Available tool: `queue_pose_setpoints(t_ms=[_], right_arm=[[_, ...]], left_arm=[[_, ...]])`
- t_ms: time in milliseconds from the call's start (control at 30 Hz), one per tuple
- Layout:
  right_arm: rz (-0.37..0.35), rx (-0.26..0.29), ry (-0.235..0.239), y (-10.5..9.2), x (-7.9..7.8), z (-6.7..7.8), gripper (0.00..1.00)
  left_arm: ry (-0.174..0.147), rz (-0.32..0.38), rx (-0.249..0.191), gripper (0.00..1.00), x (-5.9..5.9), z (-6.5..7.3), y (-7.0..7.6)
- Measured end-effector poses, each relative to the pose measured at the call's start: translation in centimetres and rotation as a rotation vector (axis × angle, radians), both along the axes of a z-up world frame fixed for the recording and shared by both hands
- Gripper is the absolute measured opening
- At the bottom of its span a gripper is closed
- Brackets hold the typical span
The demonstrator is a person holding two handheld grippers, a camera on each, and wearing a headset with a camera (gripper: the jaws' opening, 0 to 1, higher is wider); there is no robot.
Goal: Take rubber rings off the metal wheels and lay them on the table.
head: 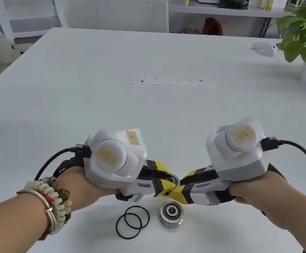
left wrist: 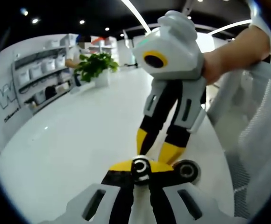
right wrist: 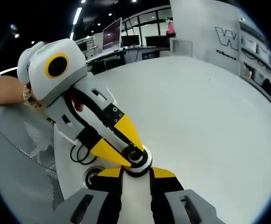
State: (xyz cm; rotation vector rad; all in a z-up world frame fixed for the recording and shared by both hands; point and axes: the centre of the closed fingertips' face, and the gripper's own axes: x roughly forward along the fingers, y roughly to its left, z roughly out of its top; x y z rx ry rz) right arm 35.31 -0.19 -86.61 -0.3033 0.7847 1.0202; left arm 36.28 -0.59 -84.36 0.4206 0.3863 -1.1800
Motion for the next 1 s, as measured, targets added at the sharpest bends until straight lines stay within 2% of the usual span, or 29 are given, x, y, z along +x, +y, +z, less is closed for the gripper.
queue_pose_setpoints(t_ms=[833, 933, 967, 1000], right_arm=[[0.027, -0.016, -0.012, -0.14, -0.17, 0.13, 0.13], [0.030, -0.020, -0.011, -0.22, -0.18, 0.10, 0.09], [0.035, -0.050, -0.010, -0.65, -0.27, -0.16, 0.03], [0.028, -0.031, -0.010, -0.47, -0.19, -0.06, 0.02]], left_arm=[[0.008, 0.018, -0.024, 0.12, -0.07, 0.04, 0.22], [0.007, 0.018, -0.026, 0.12, -0.04, 0.04, 0.25], [0.004, 0.020, -0.025, 0.12, 0.01, 0.05, 0.29], [0.007, 0.020, -0.026, 0.12, -0.01, 0.04, 0.32]])
